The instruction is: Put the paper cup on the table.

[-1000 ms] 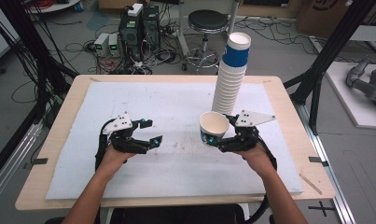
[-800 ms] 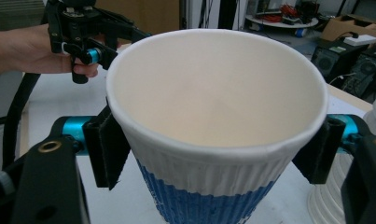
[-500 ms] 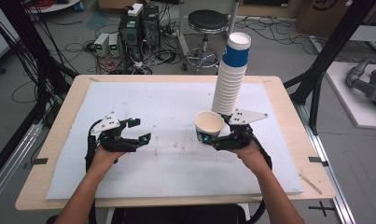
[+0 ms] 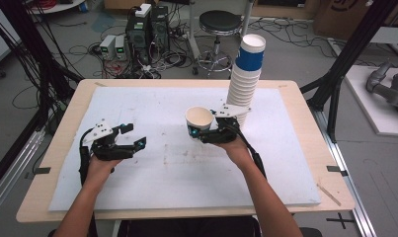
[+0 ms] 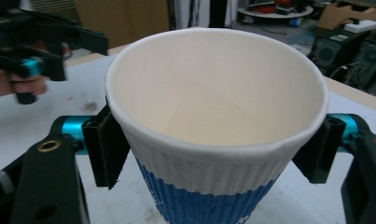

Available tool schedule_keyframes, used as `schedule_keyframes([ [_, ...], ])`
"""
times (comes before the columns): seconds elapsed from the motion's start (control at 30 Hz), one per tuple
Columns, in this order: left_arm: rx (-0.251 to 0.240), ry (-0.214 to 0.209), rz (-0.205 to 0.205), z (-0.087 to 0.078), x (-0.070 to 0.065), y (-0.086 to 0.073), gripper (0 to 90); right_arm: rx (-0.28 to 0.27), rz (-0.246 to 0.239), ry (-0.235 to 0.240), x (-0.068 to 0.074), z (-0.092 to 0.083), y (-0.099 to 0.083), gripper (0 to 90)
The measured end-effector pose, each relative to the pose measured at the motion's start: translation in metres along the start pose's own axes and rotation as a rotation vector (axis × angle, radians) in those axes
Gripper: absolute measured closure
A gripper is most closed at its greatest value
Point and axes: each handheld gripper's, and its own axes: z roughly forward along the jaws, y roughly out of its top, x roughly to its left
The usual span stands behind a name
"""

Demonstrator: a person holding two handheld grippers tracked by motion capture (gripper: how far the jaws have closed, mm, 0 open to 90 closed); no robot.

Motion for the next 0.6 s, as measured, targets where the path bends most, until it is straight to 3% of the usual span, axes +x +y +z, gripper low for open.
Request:
schedule_keyframes([
  [0.23, 0.016, 0.005, 0.002, 0.001, 0.001, -0.002, 20.2, 0.012, 0.076, -0.037, -0.009, 0.035, -0.011, 23.9],
  [0.37, 0.024, 0.006, 0.003, 0.002, 0.001, -0.003, 20.3, 0.031, 0.085, -0.057, -0.01, 0.046, -0.017, 23.4],
  [0.6, 0.03, 0.008, 0.001, 0.002, 0.001, -0.004, 20.3, 0.123, 0.057, -0.07, -0.009, 0.058, -0.027, 23.5],
])
